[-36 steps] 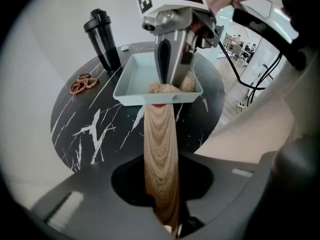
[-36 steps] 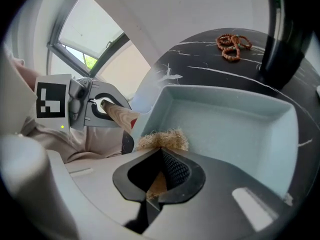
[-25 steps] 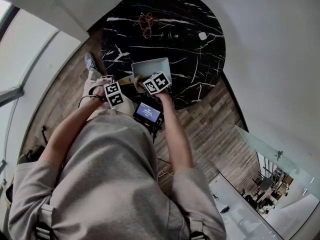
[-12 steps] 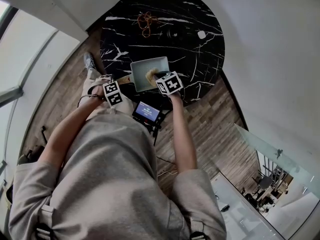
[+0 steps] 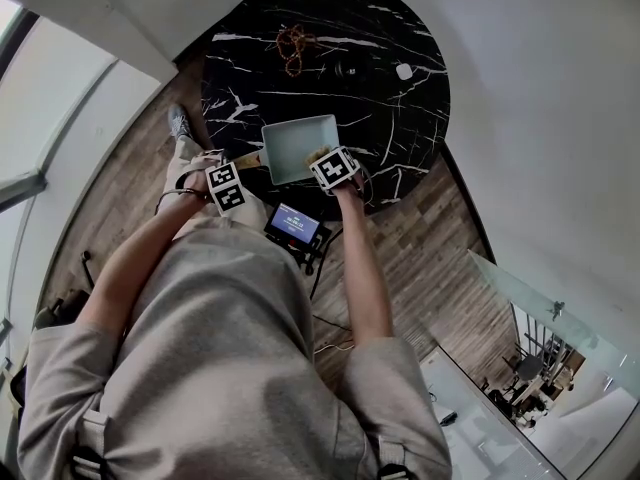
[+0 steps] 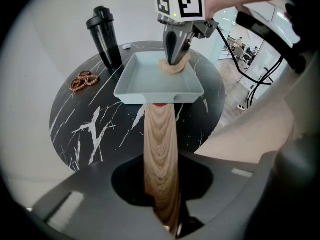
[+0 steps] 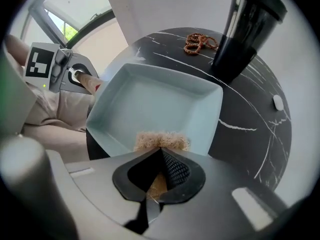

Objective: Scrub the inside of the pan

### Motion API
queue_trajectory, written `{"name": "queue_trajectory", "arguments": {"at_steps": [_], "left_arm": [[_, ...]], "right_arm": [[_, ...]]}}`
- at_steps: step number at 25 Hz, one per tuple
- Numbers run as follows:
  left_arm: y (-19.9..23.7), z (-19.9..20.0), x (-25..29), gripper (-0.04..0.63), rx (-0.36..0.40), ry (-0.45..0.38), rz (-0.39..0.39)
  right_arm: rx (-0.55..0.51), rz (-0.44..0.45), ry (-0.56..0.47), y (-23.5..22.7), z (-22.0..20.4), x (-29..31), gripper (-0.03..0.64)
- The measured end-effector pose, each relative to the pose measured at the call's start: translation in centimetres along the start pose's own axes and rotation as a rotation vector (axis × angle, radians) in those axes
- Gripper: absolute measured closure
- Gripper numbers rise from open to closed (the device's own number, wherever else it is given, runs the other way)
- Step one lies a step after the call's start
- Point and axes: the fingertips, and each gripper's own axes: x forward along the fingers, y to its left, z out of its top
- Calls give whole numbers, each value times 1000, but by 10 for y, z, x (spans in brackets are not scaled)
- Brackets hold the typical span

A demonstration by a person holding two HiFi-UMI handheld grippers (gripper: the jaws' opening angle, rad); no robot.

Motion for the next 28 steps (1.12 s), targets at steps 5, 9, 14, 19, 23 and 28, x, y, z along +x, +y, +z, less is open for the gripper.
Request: {"name": "queue_trajectory", "arguments": {"at_steps": [5, 9, 14, 19, 23, 28], "left_arm": [[-1, 0, -1, 528, -17, 5, -7], [0, 0, -1, 528, -22, 12, -4], [0, 0, 0, 529, -18, 17, 2], [-1, 0, 1, 529, -16, 20, 3], [0, 1, 0, 529, -19, 24, 3], [-2, -1, 0, 529, -14, 32, 1]], "right_arm": [[34, 69, 59, 11, -8, 1, 597], [-5, 65, 39, 12, 4, 6, 597], [-13, 160, 29, 41, 14, 9, 597], [1, 305, -17, 83, 30, 15, 597], [36, 359, -51, 97, 39, 14, 597], [84, 517, -148, 119, 43, 1, 597]]}}
